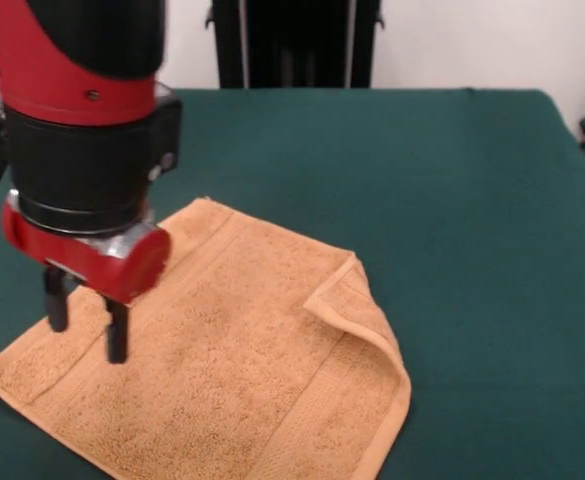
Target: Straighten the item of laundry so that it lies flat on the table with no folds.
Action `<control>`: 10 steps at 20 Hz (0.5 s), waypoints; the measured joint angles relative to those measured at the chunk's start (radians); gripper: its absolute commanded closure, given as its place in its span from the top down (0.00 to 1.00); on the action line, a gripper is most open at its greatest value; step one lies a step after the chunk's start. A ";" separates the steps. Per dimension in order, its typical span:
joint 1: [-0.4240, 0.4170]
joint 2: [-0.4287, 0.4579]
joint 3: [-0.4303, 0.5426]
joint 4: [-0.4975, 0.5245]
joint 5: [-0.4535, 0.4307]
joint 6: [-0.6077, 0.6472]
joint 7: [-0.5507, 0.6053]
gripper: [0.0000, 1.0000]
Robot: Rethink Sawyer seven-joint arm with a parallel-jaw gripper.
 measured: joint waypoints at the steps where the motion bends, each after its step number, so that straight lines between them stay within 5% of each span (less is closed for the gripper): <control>1: 0.009 0.003 0.000 0.000 0.000 0.000 0.000 1.00; 10: 0.048 0.037 0.001 -0.005 0.000 0.000 0.000 1.00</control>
